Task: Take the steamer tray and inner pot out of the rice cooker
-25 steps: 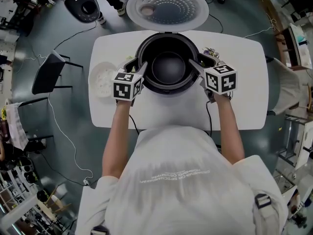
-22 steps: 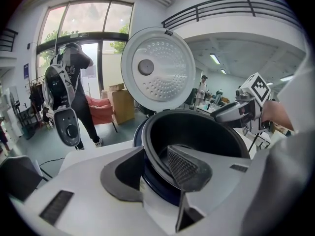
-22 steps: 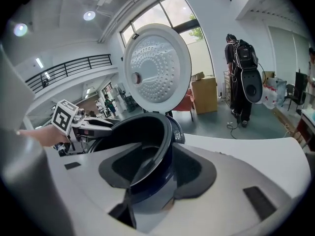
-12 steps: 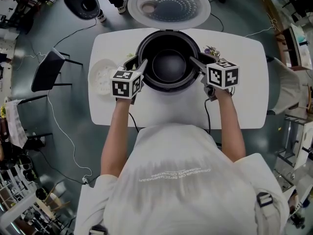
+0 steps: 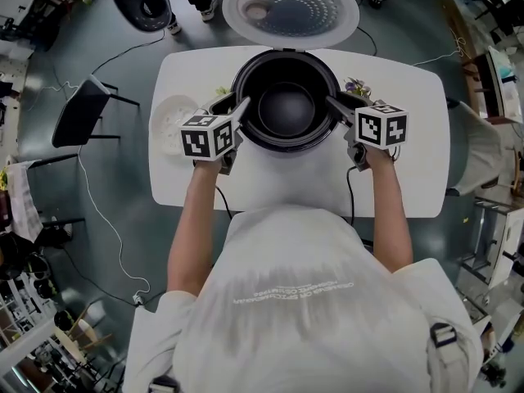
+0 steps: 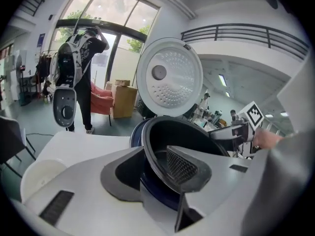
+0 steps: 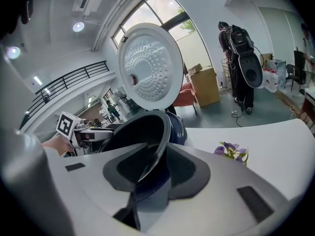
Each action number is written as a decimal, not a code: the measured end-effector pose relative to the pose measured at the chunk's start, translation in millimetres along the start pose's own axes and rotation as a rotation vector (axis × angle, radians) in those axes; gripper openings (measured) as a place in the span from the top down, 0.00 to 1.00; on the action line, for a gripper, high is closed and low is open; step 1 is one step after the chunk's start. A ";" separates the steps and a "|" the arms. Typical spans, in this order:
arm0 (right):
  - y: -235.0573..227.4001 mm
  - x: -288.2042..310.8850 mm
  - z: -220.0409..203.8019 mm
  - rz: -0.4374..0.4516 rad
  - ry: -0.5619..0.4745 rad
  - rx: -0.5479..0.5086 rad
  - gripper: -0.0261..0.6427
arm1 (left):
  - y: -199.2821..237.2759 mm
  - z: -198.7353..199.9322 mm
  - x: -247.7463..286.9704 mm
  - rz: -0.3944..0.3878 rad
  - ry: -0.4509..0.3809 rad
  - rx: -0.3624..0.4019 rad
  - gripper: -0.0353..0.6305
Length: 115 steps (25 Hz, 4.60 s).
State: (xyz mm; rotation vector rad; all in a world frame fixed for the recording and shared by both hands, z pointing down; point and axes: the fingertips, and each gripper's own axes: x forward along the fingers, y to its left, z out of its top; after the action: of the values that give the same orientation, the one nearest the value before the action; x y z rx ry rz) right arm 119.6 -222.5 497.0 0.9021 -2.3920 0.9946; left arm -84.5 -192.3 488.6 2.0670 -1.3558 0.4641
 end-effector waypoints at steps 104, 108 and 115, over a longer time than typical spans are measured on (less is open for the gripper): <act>-262.8 -305.8 -175.7 -0.362 -0.391 0.539 0.85 | -350.1 -82.8 192.7 -0.408 0.095 -0.109 0.86; -266.5 -304.4 -173.2 -0.378 -0.398 0.514 0.81 | -349.6 -81.3 193.1 -0.408 0.077 -0.081 0.85; -256.6 -320.3 -139.8 -0.582 -0.403 0.259 0.75 | -336.8 -46.0 177.7 -0.395 -0.032 0.113 0.81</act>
State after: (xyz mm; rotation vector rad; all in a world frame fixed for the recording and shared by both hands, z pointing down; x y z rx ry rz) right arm 540.9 -126.8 532.0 1.9116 -2.0904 0.9558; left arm 297.2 -189.4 526.3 2.3705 -0.9199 0.3422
